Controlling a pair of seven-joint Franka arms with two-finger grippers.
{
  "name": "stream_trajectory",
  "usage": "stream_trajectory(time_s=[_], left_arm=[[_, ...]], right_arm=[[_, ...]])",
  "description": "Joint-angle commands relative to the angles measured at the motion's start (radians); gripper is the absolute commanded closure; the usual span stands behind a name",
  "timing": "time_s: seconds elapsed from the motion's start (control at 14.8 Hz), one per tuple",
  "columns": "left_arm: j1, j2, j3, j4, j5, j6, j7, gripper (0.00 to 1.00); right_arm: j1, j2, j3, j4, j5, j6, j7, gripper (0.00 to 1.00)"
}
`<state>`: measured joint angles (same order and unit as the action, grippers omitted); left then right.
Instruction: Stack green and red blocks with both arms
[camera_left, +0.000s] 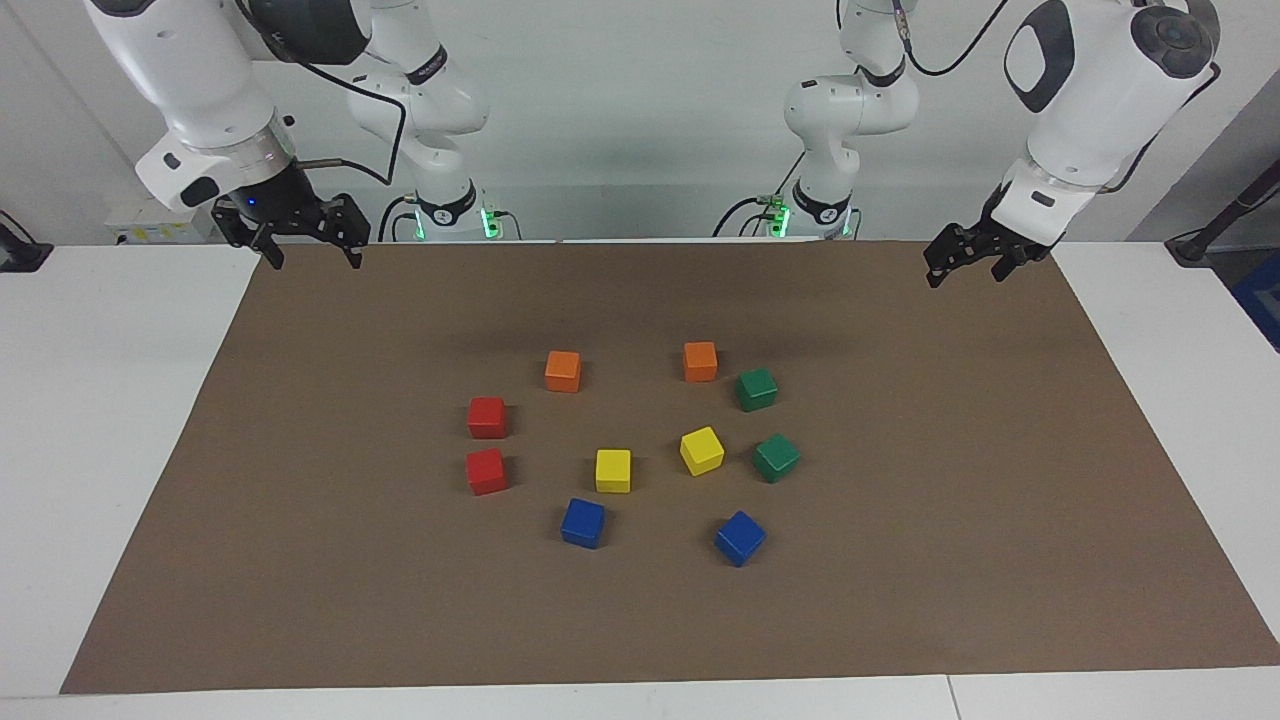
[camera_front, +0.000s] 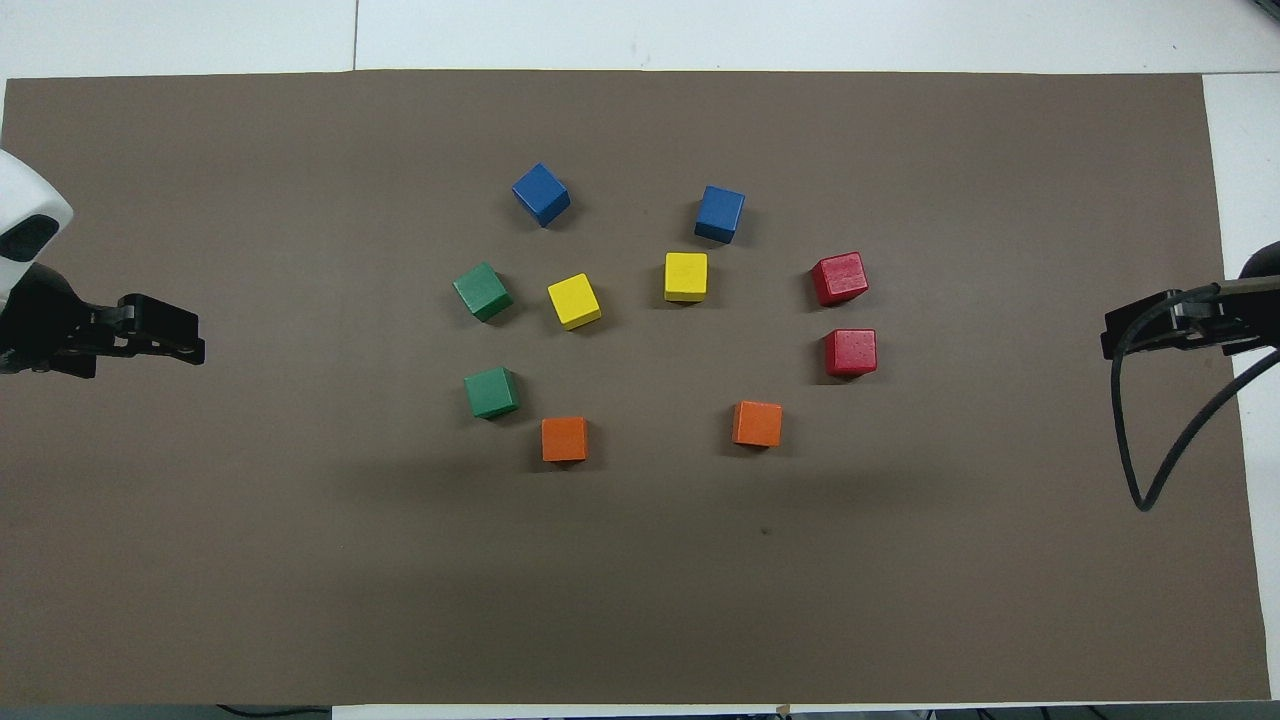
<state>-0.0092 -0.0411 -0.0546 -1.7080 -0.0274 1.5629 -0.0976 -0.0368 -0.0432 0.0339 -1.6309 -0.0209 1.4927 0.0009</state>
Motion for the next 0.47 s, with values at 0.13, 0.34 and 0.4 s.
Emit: stream_trajectory(time_s=[0.13, 0.34, 0.4], left_arm=[[-0.008, -0.017, 0.010, -0.008, 0.004, -0.014, 0.001, 0.00], [-0.008, -0.017, 0.010, -0.007, 0.004, -0.014, 0.001, 0.00], [-0.008, -0.017, 0.010, -0.008, 0.004, -0.014, 0.001, 0.00]], right_arm=[[-0.002, -0.024, 0.003, -0.027, 0.018, 0.006, 0.041, 0.00], [-0.002, -0.029, 0.003, -0.033, 0.019, 0.008, 0.044, 0.00], [-0.002, -0.032, 0.004, -0.047, 0.019, 0.012, 0.045, 0.00]])
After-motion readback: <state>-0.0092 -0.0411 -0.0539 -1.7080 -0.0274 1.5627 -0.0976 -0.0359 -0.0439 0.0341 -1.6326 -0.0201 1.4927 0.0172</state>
